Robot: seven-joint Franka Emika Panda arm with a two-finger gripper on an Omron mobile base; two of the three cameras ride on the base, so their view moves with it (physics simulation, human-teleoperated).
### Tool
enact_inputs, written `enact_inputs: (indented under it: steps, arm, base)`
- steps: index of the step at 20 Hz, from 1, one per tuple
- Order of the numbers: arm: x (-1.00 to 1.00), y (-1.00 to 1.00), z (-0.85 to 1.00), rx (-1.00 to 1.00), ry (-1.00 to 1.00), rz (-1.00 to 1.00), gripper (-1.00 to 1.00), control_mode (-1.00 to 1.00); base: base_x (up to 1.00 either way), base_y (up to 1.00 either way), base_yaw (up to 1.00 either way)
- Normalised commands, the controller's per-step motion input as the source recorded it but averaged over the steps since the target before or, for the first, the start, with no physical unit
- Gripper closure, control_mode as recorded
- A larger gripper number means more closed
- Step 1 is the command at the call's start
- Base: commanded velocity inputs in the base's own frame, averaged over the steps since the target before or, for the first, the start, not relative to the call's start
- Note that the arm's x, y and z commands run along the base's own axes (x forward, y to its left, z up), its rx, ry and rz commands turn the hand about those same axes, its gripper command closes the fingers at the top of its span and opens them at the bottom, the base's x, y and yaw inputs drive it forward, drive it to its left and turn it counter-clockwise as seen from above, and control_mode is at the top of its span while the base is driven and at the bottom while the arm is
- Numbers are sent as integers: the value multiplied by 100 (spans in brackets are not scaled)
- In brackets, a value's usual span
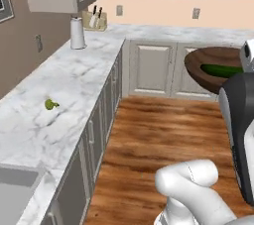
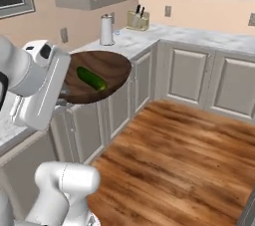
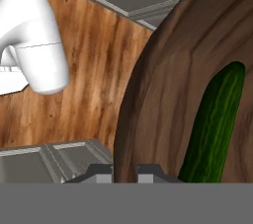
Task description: Pick the cucumber from the sink and place it in the bowl. Then pick the bowl and place it in the microwave. Then close the microwave door and press the start button.
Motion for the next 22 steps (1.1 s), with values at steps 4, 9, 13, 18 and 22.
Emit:
enact_inputs:
  steps: [4, 9, 13, 18, 22]
  arm:
    - [0, 0, 0, 0, 0, 0, 100, 100]
    - [0, 0, 0, 0, 0, 0, 100, 100]
    - [0, 0, 0, 0, 0, 0, 100, 100]
    - [0, 0, 0, 0, 0, 0, 100, 100]
    - [0, 0, 0, 0, 0, 0, 100, 100]
  base:
    - [0, -18, -56]
    - [13, -25, -49]
    - [28, -21, -53]
    - [28, -20, -58]
    - [92, -2, -30]
